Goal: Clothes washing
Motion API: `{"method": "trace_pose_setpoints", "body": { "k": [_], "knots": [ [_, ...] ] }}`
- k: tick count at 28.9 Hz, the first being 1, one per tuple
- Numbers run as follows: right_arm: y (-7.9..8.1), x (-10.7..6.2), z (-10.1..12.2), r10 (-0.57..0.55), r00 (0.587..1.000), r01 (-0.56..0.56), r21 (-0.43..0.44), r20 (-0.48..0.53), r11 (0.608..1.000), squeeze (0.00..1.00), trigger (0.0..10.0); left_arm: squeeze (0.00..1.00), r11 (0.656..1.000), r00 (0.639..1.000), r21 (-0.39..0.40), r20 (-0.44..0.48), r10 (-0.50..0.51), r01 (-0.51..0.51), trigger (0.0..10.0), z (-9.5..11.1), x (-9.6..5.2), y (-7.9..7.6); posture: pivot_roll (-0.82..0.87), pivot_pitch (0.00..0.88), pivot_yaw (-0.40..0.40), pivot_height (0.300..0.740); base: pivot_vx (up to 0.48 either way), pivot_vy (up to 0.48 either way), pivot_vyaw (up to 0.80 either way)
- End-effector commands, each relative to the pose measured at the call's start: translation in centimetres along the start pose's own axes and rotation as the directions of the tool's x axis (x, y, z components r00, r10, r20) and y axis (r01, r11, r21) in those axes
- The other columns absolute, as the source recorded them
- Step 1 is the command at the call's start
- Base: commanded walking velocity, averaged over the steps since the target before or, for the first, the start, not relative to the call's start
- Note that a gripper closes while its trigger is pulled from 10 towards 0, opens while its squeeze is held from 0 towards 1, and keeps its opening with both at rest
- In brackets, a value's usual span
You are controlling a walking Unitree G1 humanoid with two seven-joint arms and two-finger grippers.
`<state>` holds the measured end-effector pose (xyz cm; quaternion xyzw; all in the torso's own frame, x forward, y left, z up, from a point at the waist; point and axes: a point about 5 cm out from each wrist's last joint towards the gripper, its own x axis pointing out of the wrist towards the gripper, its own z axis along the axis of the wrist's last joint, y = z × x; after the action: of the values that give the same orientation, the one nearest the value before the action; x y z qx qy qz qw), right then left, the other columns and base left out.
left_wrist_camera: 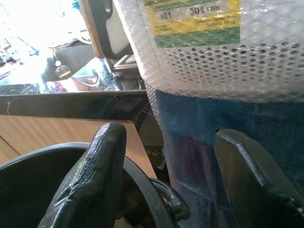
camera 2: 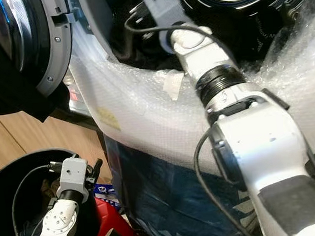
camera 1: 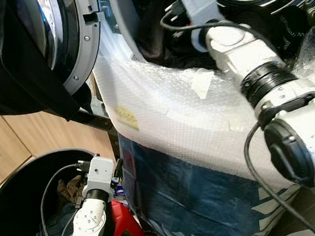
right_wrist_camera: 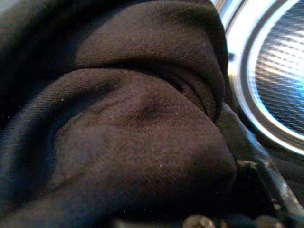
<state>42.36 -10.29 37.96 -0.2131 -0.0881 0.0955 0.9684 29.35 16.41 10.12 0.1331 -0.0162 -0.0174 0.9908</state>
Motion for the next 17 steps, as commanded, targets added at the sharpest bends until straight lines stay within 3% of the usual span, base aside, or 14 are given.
{"method": "trace_pose_setpoints", "body": {
  "k": [1,6,11,17],
  "knots": [
    [-2.9,-0.6,2.1,-0.099,0.994,0.099,0.002,0.052,0.995,1.00,10.0,0.00,1.000,1.000,0.016,-0.007,-0.016,0.016,10.0,0.1,-0.1,-0.1,0.04,0.000,-0.028,0.740,0.000,0.000,0.00],
    [-4.7,-1.0,1.8,-0.115,0.992,0.113,0.032,0.049,0.993,1.00,10.0,0.00,1.000,1.000,0.019,-0.008,-0.020,0.020,10.0,0.1,0.0,0.0,0.02,0.000,-0.016,0.740,0.000,0.000,0.00],
    [-6.1,-1.5,0.2,-0.103,0.995,0.103,-0.005,0.001,0.995,1.00,10.0,0.00,0.999,1.000,0.022,-0.010,-0.028,0.029,10.0,0.2,0.1,0.1,0.01,0.000,-0.003,0.740,0.000,0.000,0.00],
    [-6.0,-1.7,-1.6,0.017,0.999,-0.019,-0.050,-0.033,0.999,1.00,10.0,0.00,0.999,0.999,0.027,-0.009,-0.047,0.047,10.0,0.3,0.3,0.1,-0.01,0.000,0.012,0.740,0.000,0.000,0.00]
  ]
}}
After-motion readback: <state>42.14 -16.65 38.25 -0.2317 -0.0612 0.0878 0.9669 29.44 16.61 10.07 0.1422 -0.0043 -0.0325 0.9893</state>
